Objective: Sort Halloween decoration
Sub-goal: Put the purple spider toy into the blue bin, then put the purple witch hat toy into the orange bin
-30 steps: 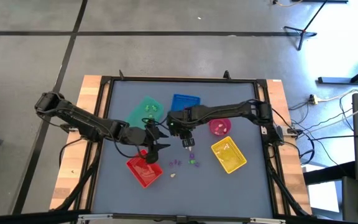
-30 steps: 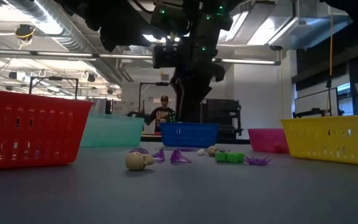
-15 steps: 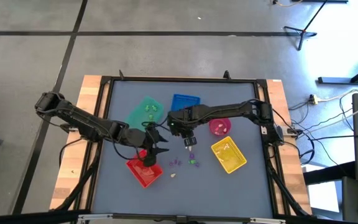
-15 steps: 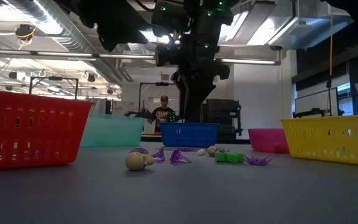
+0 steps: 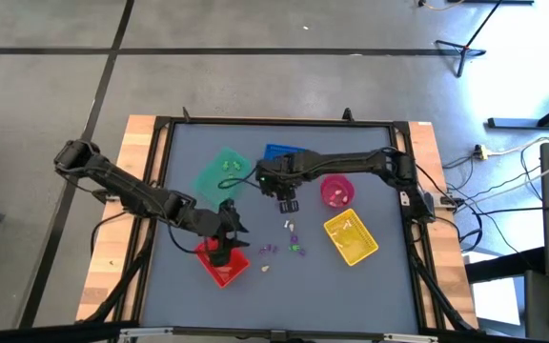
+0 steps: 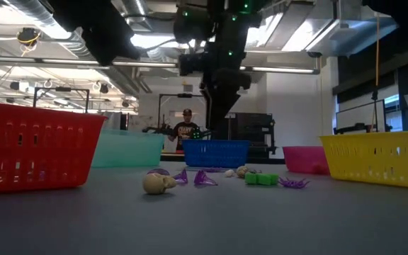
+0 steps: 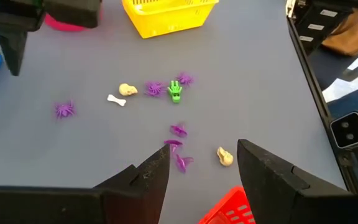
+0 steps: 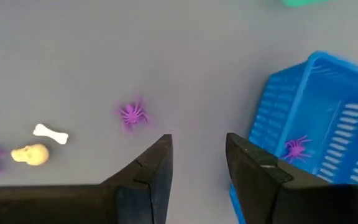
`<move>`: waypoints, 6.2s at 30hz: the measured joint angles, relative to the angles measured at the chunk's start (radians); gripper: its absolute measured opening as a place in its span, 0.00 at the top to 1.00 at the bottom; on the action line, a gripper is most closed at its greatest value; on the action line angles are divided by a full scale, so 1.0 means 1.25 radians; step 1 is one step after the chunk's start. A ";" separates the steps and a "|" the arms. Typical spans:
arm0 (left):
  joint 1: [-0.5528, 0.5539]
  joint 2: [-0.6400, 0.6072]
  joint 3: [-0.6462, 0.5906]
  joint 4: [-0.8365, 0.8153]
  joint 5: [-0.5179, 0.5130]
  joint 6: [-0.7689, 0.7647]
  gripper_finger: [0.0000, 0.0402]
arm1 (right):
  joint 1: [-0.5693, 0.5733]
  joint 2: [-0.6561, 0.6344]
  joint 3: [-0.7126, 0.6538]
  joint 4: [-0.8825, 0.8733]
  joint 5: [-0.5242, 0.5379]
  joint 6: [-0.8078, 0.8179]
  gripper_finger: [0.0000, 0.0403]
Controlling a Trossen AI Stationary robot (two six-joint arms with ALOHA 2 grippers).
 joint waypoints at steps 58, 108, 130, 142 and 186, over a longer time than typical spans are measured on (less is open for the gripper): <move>-0.003 0.000 0.000 0.015 -0.014 0.001 0.58 | 0.003 0.127 -0.001 0.022 -0.112 0.012 0.63; -0.003 0.000 0.000 0.015 -0.014 0.001 0.58 | 0.003 0.126 0.000 0.020 -0.120 0.013 1.00; -0.003 -0.001 0.065 0.031 -0.013 0.029 0.58 | -0.044 0.050 0.002 -0.040 0.007 -0.009 1.00; -0.003 -0.001 0.068 0.043 -0.001 0.036 0.58 | -0.115 0.048 0.161 -0.121 0.007 -0.017 1.00; -0.002 -0.001 0.068 0.118 -0.129 0.039 0.58 | -0.170 -0.101 0.153 -0.263 -0.155 -0.012 0.68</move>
